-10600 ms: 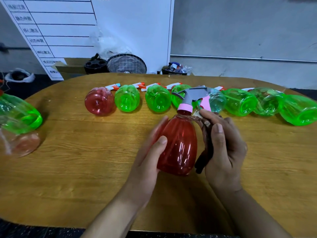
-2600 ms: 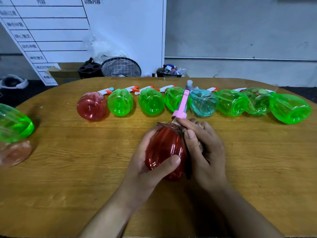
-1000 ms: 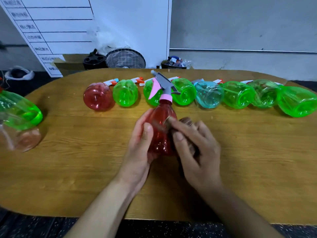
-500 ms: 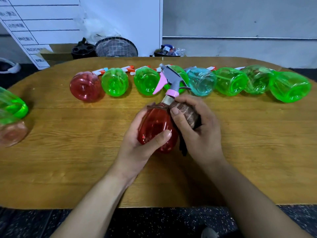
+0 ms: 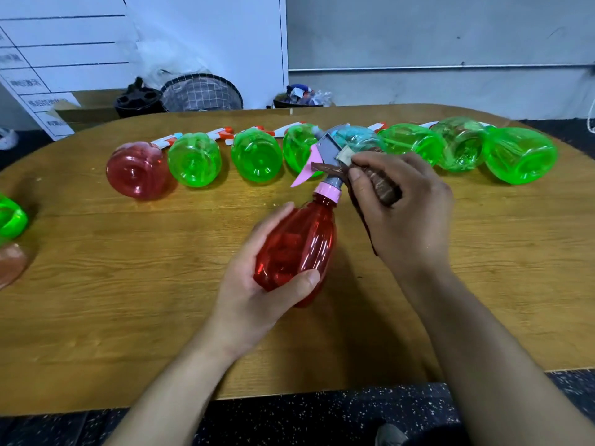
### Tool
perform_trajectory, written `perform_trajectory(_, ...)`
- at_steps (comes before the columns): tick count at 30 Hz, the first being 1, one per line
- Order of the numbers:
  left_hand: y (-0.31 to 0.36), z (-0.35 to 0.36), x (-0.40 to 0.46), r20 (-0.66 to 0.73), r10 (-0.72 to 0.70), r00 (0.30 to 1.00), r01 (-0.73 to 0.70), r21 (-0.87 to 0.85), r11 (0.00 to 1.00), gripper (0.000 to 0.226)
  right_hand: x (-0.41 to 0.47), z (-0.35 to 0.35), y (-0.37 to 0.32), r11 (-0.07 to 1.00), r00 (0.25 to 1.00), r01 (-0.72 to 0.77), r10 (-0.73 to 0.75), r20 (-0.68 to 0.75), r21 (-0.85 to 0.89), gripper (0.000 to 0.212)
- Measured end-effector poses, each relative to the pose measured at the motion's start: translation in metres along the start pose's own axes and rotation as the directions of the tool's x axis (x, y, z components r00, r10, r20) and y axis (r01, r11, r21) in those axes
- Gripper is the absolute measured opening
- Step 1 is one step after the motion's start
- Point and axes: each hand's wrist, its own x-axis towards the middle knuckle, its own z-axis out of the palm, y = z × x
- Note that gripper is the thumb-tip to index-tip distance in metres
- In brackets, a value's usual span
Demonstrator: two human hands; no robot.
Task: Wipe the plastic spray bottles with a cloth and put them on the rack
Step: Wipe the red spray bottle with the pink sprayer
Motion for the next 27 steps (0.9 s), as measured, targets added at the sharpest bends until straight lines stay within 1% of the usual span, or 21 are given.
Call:
perform_trajectory(1,0.0,0.0,0.0,0.004,0.003,1.0,-0.003,0.004,1.0,0.078,0.0,0.0,0.0,1.0,1.0,0.006,-0.006,0.008,0.002,0.025)
perform_trajectory(4,-0.001,-0.001,0.0,0.004,-0.013,1.0,0.013,-0.034,0.999,0.081,0.001,0.0,-0.003,0.993,0.985,0.095,-0.105,0.14,0.076,0.024)
perform_trajectory(6,0.0,-0.002,0.0,0.01,-0.016,1.0,0.017,-0.036,0.999,0.08,0.005,-0.001,-0.003,0.986,0.971,0.133,-0.15,0.188,0.099,0.023)
perform_trajectory(7,0.0,-0.001,0.0,0.014,-0.012,1.0,0.013,-0.024,1.0,0.079,0.007,-0.002,-0.002,0.988,0.975,0.128,-0.141,0.174,0.085,0.023)
perform_trajectory(10,0.002,0.002,-0.001,0.04,0.01,0.999,-0.011,0.017,1.0,0.079,0.01,-0.005,0.003,0.997,0.996,0.065,-0.067,0.059,0.034,0.023)
perform_trajectory(11,0.002,0.003,-0.001,0.046,0.016,0.999,-0.017,0.024,1.0,0.079,0.009,-0.005,0.003,0.997,0.996,0.066,-0.067,0.055,0.031,0.023)
perform_trajectory(15,-0.001,0.0,-0.001,0.053,0.011,0.999,-0.011,0.011,1.0,0.08,0.008,-0.007,-0.003,0.983,0.965,0.166,-0.18,0.193,0.084,0.026)
perform_trajectory(17,-0.001,0.0,-0.001,0.061,0.02,0.998,-0.022,0.039,0.999,0.08,0.008,-0.007,-0.006,0.987,0.978,0.122,-0.137,0.155,0.104,0.032)
perform_trajectory(20,-0.002,0.0,-0.001,0.068,0.032,0.997,-0.036,0.069,0.997,0.079,0.008,-0.007,-0.007,0.989,0.999,-0.005,-0.002,0.048,0.15,0.033)
perform_trajectory(22,-0.002,-0.001,-0.001,0.078,0.033,0.996,-0.038,0.069,0.997,0.079,0.008,-0.008,-0.008,0.986,0.998,-0.008,-0.002,0.057,0.164,0.03)
perform_trajectory(25,-0.003,-0.002,0.0,0.075,0.033,0.997,-0.038,0.063,0.997,0.079,0.008,-0.009,-0.01,0.982,0.988,0.041,-0.067,0.136,0.183,0.026)
perform_trajectory(27,-0.003,-0.001,0.0,0.089,0.038,0.995,-0.046,0.084,0.995,0.08,0.008,-0.008,-0.009,0.987,0.995,0.027,-0.042,0.091,0.161,0.026)
